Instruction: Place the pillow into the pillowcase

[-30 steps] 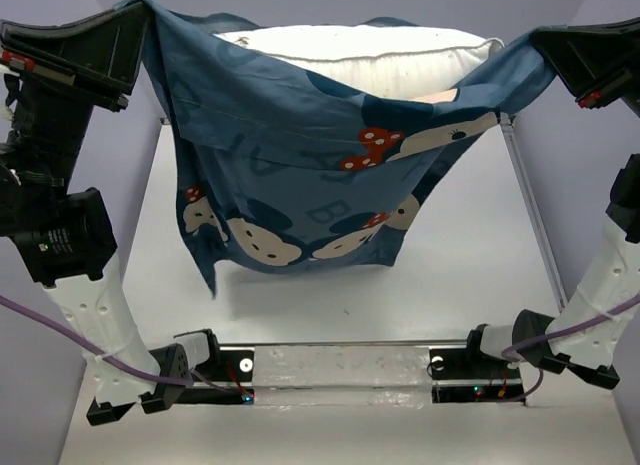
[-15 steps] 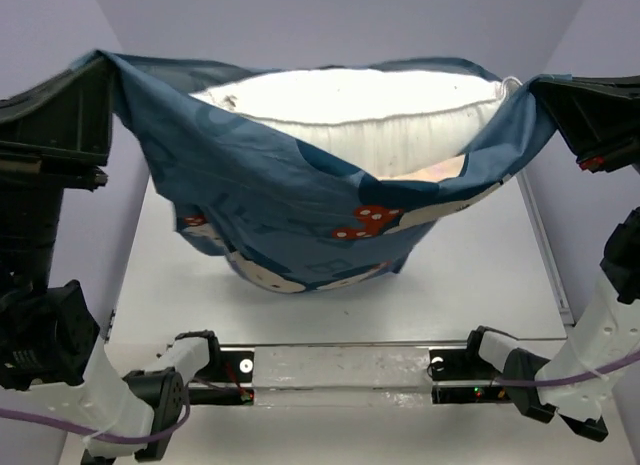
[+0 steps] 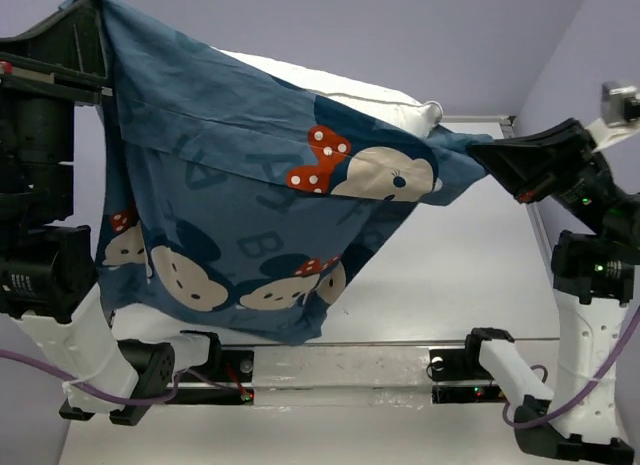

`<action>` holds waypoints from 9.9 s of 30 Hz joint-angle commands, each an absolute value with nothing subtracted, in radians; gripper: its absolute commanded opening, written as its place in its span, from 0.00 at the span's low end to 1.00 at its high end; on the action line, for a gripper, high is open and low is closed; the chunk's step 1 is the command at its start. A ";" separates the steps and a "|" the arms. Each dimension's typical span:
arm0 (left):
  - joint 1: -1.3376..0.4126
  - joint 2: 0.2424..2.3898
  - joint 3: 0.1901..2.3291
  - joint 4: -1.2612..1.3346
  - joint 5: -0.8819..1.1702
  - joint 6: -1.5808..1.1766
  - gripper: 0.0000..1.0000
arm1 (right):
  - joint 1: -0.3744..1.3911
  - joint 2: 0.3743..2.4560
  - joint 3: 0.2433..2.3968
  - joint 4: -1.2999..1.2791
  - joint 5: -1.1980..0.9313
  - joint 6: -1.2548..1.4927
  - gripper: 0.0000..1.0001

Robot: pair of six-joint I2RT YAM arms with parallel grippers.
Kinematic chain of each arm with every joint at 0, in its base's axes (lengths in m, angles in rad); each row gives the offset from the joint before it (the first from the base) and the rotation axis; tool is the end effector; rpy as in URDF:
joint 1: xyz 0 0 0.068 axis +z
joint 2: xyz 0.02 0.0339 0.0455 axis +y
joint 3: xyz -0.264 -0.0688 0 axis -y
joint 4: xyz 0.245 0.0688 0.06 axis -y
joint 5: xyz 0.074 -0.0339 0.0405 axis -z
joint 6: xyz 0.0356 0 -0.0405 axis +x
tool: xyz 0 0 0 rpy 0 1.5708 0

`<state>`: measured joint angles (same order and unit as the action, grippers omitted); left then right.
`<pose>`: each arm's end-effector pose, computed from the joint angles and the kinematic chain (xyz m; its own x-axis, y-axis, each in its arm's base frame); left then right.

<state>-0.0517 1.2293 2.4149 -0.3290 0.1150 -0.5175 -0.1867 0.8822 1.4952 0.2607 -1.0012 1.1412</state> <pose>0.0394 -0.0061 0.6945 0.5933 -0.5228 -0.6121 0.4832 0.8395 -0.2487 0.0822 0.0150 0.5788 -0.0782 0.5137 -0.8544 -0.8645 0.3919 0.3147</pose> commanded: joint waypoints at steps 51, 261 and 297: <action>-0.695 2.333 2.996 -0.676 -0.039 -0.064 0.99 | 1.035 0.637 0.661 -0.772 0.635 0.946 0.37; -0.514 1.307 0.775 0.575 0.139 -0.544 0.00 | 0.607 1.647 0.951 0.233 -0.184 0.535 0.47; -0.390 1.293 0.603 0.850 0.261 -0.726 0.00 | 0.847 1.599 0.790 0.193 0.419 0.580 0.00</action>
<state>-0.4042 1.3457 0.6136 0.7849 0.3244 -0.7345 0.8513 1.7355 0.8486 0.2043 0.3889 0.6052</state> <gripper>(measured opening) 0.146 0.009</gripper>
